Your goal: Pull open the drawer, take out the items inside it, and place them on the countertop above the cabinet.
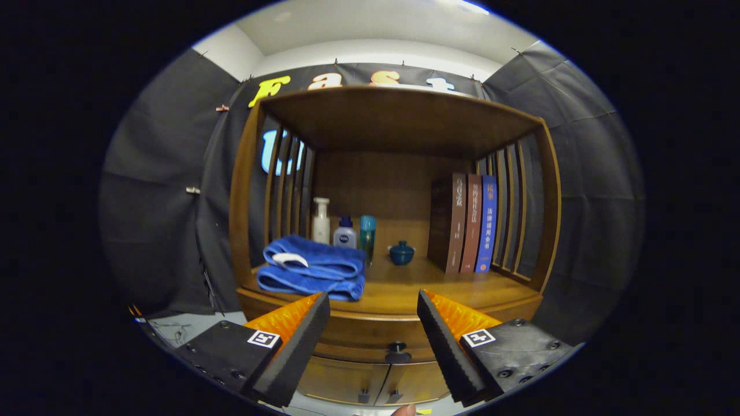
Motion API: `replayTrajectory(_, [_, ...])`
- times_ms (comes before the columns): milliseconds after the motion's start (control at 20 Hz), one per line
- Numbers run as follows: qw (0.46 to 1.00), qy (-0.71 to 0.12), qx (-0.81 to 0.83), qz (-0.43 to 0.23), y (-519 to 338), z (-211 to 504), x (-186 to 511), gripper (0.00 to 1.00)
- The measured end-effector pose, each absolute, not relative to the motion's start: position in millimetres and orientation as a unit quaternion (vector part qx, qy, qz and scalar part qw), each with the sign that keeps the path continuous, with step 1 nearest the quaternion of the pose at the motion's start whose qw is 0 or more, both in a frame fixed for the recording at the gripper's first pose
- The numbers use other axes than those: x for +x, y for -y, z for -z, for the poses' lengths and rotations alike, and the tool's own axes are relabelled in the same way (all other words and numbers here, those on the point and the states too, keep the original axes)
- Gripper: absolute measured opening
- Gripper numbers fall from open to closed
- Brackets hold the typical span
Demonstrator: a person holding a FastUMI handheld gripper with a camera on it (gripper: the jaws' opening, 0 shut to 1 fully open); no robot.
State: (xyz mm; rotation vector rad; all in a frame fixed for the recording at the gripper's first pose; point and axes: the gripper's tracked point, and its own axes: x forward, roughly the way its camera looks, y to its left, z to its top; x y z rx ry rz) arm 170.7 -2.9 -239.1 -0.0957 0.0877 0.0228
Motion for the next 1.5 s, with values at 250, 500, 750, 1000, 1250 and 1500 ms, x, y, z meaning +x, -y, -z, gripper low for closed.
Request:
replayTrajectory(250, [0.995, -0.095, -0.038, -0.003, 16.0, 311.0, 186.7, 0.99])
replayTrajectory(500, [0.991, -0.127, -0.028, 0.024, 41.7, 353.2, 204.8, 0.99])
replayTrajectory(750, [0.985, -0.168, -0.002, 0.029, 55.4, 381.8, 220.8, 0.76])
replayTrajectory(1000, [0.987, -0.157, -0.004, 0.019, 54.9, 377.5, 214.2, 0.37])
replayTrajectory(1250, [0.986, -0.163, 0.006, 0.02, 56.2, 374.4, 185.7, 0.36])
replayTrajectory(1500, [0.986, -0.163, 0.017, 0.022, 57.3, 367.8, 135.6, 0.36])
